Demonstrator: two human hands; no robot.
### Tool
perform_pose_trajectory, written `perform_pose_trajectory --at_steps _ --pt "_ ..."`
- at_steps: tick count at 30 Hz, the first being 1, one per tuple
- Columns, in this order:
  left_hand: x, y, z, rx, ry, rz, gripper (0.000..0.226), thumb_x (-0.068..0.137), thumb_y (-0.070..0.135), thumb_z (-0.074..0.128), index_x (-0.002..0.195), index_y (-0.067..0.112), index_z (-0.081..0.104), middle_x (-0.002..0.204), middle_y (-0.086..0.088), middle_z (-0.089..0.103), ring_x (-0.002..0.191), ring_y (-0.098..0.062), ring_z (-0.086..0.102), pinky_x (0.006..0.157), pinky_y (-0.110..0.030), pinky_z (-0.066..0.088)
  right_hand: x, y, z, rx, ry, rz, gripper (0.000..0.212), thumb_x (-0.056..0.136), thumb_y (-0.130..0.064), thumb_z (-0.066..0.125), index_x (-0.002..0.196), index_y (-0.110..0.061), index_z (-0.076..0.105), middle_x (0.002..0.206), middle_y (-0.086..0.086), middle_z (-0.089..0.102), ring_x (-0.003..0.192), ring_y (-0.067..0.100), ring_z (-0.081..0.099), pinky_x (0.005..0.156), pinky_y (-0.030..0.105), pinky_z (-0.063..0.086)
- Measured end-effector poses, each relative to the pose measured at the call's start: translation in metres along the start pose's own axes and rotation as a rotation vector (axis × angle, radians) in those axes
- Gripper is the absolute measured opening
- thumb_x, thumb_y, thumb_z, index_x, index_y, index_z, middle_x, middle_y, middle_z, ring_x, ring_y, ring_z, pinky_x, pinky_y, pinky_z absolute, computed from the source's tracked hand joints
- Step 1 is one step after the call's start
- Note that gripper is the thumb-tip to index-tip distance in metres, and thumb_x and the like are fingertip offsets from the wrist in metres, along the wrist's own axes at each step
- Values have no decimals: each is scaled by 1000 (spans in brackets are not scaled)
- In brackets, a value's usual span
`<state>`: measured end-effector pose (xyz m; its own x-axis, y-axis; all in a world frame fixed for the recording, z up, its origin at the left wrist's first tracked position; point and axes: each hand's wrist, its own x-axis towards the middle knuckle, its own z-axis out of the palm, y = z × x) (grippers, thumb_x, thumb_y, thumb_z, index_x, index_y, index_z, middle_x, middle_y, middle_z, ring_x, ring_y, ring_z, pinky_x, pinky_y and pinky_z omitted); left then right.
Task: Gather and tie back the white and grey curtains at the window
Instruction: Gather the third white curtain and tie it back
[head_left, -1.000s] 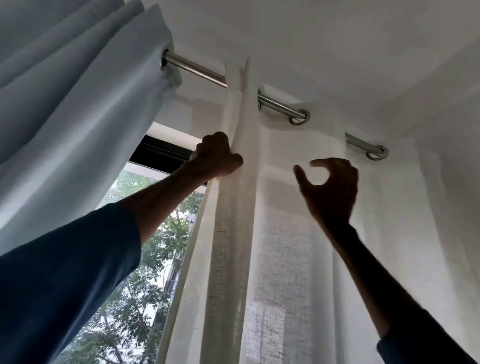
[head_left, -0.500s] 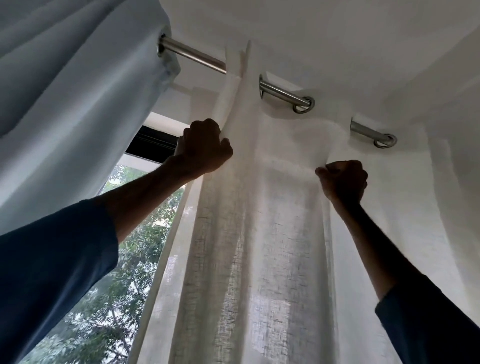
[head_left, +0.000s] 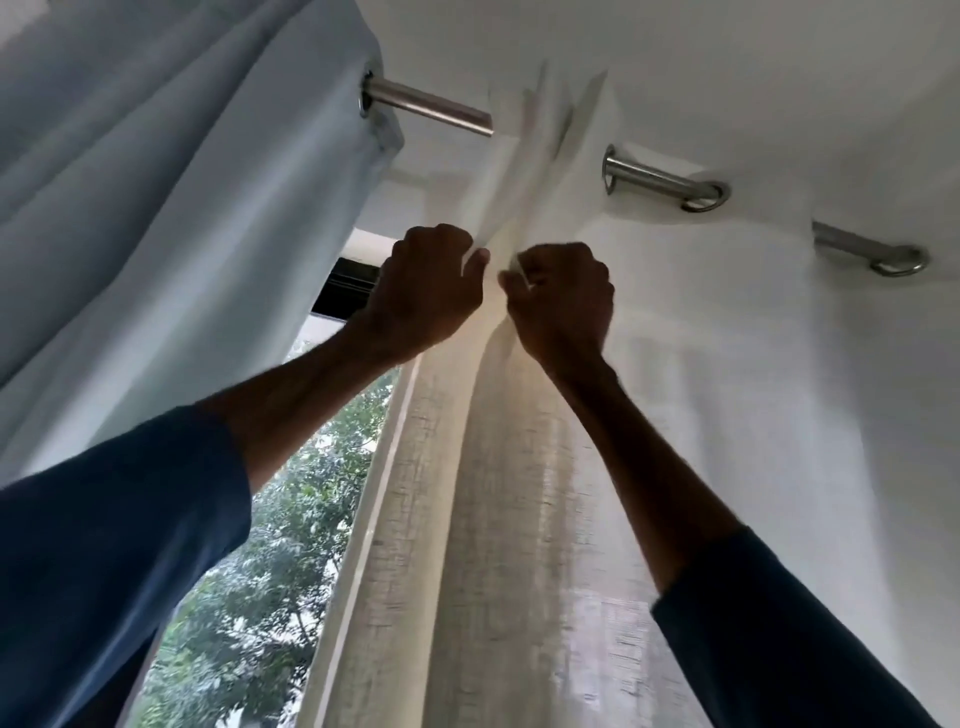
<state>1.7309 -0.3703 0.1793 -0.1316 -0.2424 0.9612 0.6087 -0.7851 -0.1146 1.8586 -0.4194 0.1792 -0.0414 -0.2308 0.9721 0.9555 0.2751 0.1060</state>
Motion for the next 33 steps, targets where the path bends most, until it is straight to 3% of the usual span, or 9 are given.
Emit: perform_pose_trajectory --at_steps 3,10,14,17,21,25,30,33 --pt "-10 12 -3 23 94 72 34 100 35 48 82 9 62 83 -12 66 77 -32 66 68 -42 56 -6 21 -9 28 43 129 17 79 -34 74 93 -25 77 91 -12 76 84 6 71 73 19 43" --pt "-19 27 2 163 159 156 39 106 39 41 93 9 62 74 -10 69 68 -28 70 57 -41 57 -18 22 -24 189 111 136 10 81 -26 72 88 -21 77 84 -15 74 75 2 68 84 29 55" --pt "-18 27 3 105 162 169 27 104 31 49 114 8 58 79 -9 71 70 -26 72 60 -38 59 -18 18 -27 194 119 84 11 84 -26 73 91 -18 76 80 -20 65 65 -8 61 78 17 51" --pt "-21 26 3 29 131 250 29 101 17 55 127 9 47 63 0 59 53 -14 61 52 -26 53 -17 19 -28 218 99 70 14 83 -21 76 96 -15 77 87 -15 70 65 -8 60 74 8 48" --pt "-23 11 9 -14 -35 296 19 92 -3 56 99 12 65 73 -2 68 62 -12 64 59 -30 55 -24 18 -26 227 88 57 18 79 -17 78 96 -14 77 90 -9 75 66 -5 64 73 13 53" --pt "-28 11 9 -119 -204 253 25 77 -10 63 85 11 75 87 -2 74 74 -9 67 75 -29 57 -32 19 -26 218 28 65 20 76 -16 78 96 -15 75 84 -14 70 66 -5 63 67 1 45" --pt "-28 28 5 -78 -346 158 21 79 8 58 82 10 78 86 -6 74 79 -20 68 74 -26 49 -46 21 -26 163 52 -8 21 78 -28 71 96 -17 73 90 -9 73 73 7 66 74 22 54" --pt "-20 38 6 -168 -429 -126 37 81 23 44 85 -3 69 83 -14 68 78 -28 65 62 -28 42 -52 24 -25 112 69 -74 18 84 -36 64 93 -22 72 86 -11 71 71 5 63 71 21 50"
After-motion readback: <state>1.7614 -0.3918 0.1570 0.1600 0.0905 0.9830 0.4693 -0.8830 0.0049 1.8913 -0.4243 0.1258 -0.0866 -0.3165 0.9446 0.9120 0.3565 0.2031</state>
